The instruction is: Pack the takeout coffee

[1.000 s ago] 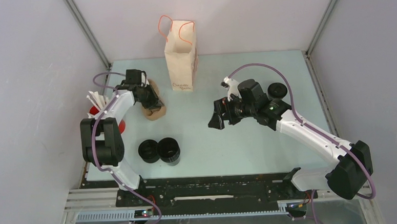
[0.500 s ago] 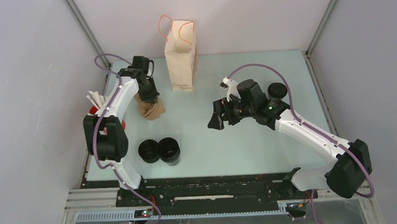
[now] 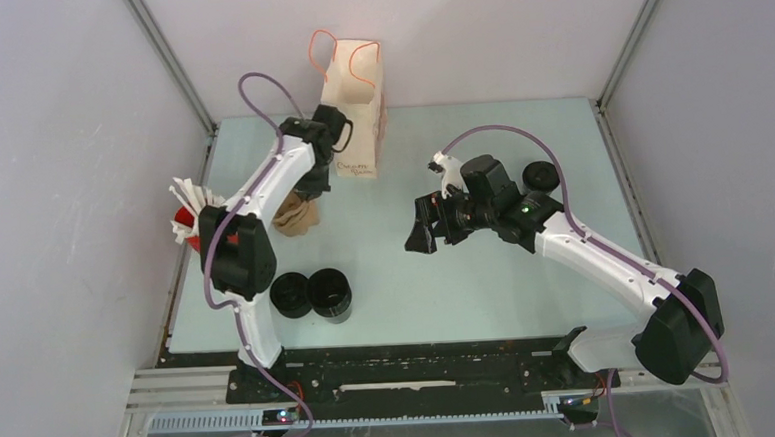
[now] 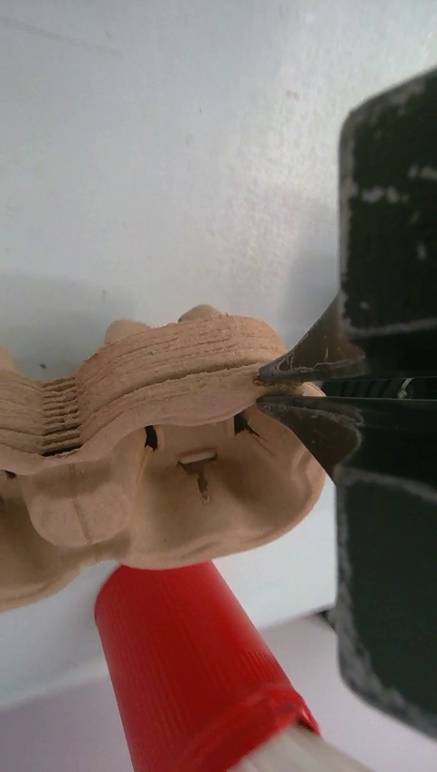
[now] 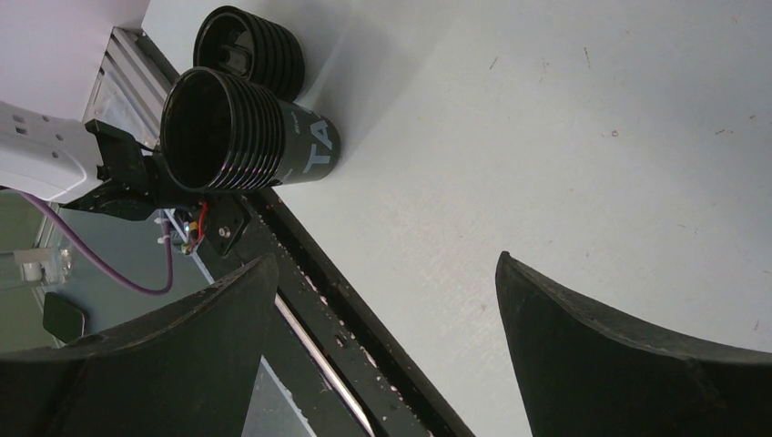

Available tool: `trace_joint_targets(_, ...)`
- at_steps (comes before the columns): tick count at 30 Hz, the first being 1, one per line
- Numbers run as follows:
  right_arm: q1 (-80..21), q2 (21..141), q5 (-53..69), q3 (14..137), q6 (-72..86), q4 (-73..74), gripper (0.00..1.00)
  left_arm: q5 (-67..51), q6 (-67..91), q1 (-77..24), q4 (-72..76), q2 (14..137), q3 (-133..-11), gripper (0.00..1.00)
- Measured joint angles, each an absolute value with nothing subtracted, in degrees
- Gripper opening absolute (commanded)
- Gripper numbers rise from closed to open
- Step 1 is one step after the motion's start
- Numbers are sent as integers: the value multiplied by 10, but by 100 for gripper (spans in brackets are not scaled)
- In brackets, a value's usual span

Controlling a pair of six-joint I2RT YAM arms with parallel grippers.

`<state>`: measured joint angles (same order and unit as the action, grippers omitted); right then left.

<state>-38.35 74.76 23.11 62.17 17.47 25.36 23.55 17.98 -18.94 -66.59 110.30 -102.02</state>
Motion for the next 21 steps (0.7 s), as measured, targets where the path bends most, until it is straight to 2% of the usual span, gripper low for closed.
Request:
trace_joint_targets(11, -383, 749, 234, 622, 175, 253, 98, 425, 175, -234, -711, 1119, -1015, 0)
trace_joint_targets(21, -383, 749, 237, 622, 175, 253, 98, 467, 134, -258, -669, 1115, -965, 0)
